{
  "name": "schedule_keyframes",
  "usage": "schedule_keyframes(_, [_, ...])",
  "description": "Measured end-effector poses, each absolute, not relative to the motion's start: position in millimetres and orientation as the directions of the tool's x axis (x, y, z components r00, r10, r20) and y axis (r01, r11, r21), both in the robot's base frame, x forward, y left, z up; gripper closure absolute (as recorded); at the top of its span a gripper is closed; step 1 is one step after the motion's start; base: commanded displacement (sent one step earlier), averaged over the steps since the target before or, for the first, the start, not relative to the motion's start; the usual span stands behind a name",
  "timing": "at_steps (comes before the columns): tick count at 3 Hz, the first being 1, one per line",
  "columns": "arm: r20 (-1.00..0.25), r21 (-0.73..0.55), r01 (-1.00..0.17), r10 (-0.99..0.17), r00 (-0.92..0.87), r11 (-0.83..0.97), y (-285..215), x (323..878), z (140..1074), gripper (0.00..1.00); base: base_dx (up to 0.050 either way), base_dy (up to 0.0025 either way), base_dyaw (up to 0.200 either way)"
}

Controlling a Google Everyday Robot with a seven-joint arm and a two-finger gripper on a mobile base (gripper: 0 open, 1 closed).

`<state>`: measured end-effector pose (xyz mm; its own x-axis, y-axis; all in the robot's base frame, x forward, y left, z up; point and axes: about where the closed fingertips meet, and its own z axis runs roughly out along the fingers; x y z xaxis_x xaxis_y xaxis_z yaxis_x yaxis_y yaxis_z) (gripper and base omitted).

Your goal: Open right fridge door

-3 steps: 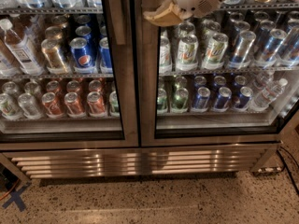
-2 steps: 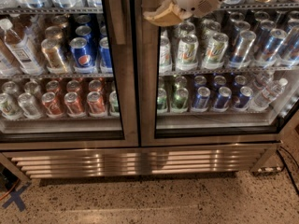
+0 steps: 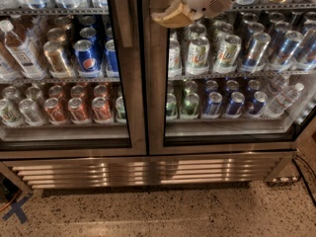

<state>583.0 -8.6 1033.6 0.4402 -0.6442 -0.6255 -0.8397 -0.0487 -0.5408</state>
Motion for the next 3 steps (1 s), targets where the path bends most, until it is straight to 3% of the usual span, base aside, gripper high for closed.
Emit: schedule_keyframes(3, [-0.61,-0.556,-0.83,-0.652,0.45,-0.053,-9.2,584.2,1033.4,1.0,0.0,0.0,0.0])
